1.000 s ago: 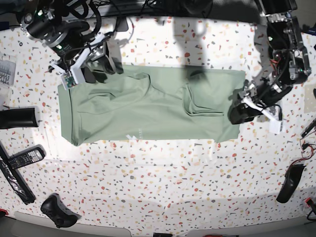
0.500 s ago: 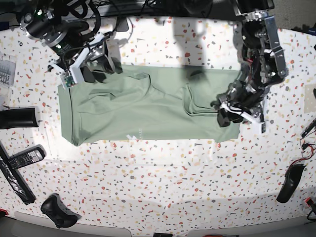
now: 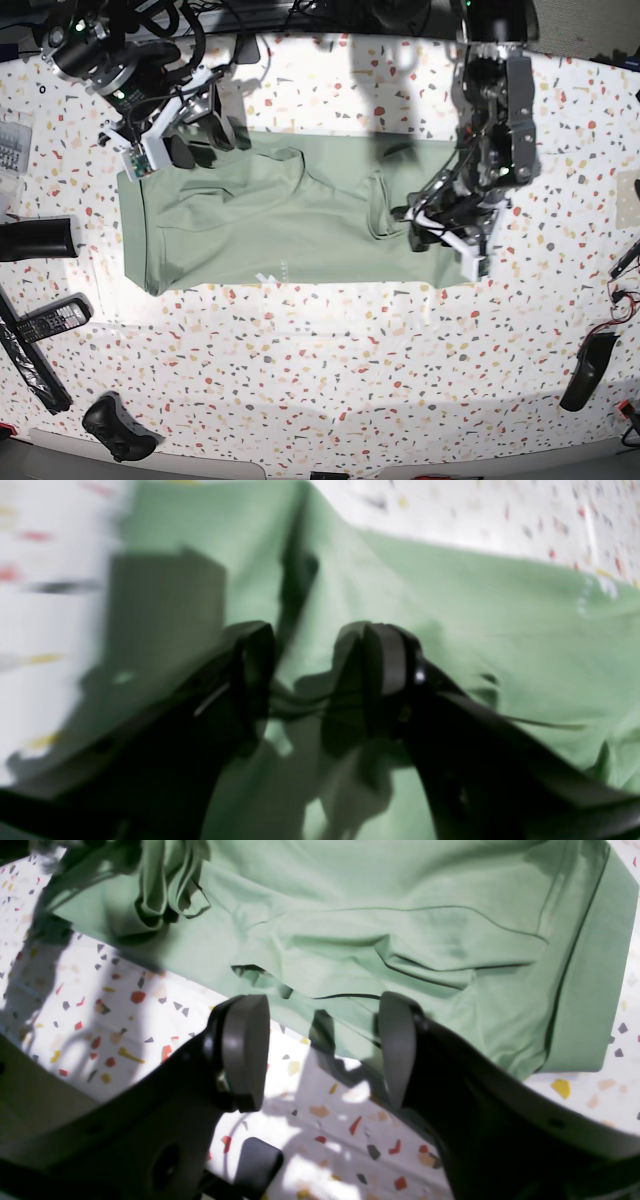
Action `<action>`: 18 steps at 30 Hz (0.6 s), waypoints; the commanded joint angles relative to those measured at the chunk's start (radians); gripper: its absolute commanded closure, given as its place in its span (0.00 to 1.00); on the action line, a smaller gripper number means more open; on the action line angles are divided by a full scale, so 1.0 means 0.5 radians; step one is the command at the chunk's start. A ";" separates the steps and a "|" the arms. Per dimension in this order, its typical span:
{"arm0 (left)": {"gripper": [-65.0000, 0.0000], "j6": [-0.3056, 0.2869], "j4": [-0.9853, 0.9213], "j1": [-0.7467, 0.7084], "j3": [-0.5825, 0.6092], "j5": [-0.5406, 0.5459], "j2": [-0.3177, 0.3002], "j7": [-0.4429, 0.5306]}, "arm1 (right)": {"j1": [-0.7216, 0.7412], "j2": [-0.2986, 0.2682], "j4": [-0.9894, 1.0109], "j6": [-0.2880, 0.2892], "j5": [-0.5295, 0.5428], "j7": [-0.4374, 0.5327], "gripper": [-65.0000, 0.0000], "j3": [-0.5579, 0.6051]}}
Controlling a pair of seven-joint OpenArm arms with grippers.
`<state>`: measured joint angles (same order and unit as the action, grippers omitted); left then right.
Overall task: Fold the T-shirt properly
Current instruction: 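Grasp the folded end with the left gripper and the other end with the right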
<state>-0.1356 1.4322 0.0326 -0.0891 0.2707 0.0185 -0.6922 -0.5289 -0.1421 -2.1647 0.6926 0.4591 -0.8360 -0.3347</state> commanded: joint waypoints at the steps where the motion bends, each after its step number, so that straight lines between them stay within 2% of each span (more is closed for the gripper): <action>1: 0.60 -0.005 -0.058 0.089 0.034 0.060 0.002 0.024 | 0.005 -0.009 -0.043 0.011 0.052 0.038 0.48 -0.005; 4: 0.60 -0.005 -0.262 0.238 0.117 0.215 0.002 -0.040 | 0.006 -0.009 -0.043 0.011 0.064 0.038 0.48 -0.005; 8: 0.60 -0.030 -0.277 0.382 0.230 0.431 0.002 -0.143 | 0.006 -0.009 -0.043 0.011 0.072 0.039 0.48 -0.005; 13: 0.60 -0.110 -0.277 0.520 0.353 0.515 0.026 -0.210 | 0.006 -0.009 -0.043 0.011 0.092 0.040 0.48 -0.005; 18: 0.60 -0.404 -0.277 0.550 0.389 0.683 0.074 -0.217 | 0.073 -0.008 -0.043 0.011 0.092 0.039 0.48 -0.005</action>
<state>-0.3294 1.2778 0.2798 0.1040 0.5919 0.0452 -0.8192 -0.4953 -0.1413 -2.1647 0.6922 0.4839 -0.8398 -0.3347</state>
